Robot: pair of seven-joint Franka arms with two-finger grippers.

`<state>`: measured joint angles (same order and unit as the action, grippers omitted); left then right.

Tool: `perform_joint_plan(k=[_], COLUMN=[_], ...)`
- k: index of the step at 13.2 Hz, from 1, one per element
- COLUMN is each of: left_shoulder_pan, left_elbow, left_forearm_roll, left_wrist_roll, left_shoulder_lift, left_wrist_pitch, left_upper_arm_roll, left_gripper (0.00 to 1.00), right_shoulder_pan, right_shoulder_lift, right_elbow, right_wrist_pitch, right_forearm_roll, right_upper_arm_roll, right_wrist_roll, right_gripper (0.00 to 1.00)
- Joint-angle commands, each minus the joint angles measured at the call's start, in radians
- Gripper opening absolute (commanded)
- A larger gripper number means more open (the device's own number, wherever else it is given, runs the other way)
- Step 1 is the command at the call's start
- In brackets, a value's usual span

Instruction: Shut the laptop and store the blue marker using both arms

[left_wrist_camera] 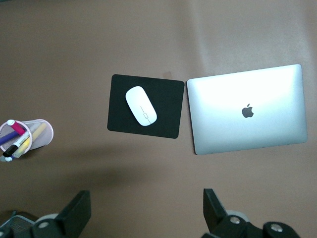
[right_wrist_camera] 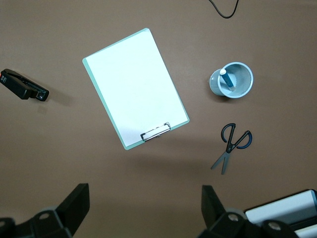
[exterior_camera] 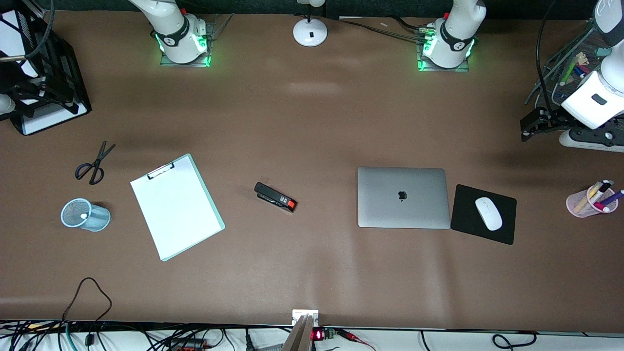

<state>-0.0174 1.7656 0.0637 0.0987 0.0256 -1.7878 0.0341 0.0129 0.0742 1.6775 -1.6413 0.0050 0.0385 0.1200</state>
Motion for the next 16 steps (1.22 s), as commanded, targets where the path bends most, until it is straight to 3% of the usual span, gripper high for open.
perform_joint_plan(k=[1, 16], left_shoulder_pan=[0.007, 0.011], left_elbow=[0.014, -0.009], left_forearm_roll=[-0.019, -0.019], left_wrist_roll=[0.006, 0.001], left_shoulder_lift=[0.01, 0.01], left_wrist_pitch=[-0.013, 0.01], left_upper_arm_roll=[-0.01, 0.012], left_gripper=[1.0, 1.0], right_shoulder_pan=[-0.005, -0.014], right_shoulder_lift=[0.012, 0.009], right_elbow=[0.007, 0.008], right_wrist_pitch=[0.005, 0.006], right_forearm_roll=[0.018, 0.018], right_upper_arm_roll=[-0.003, -0.002], right_wrist_roll=[-0.002, -0.006], right_gripper=[1.0, 1.0])
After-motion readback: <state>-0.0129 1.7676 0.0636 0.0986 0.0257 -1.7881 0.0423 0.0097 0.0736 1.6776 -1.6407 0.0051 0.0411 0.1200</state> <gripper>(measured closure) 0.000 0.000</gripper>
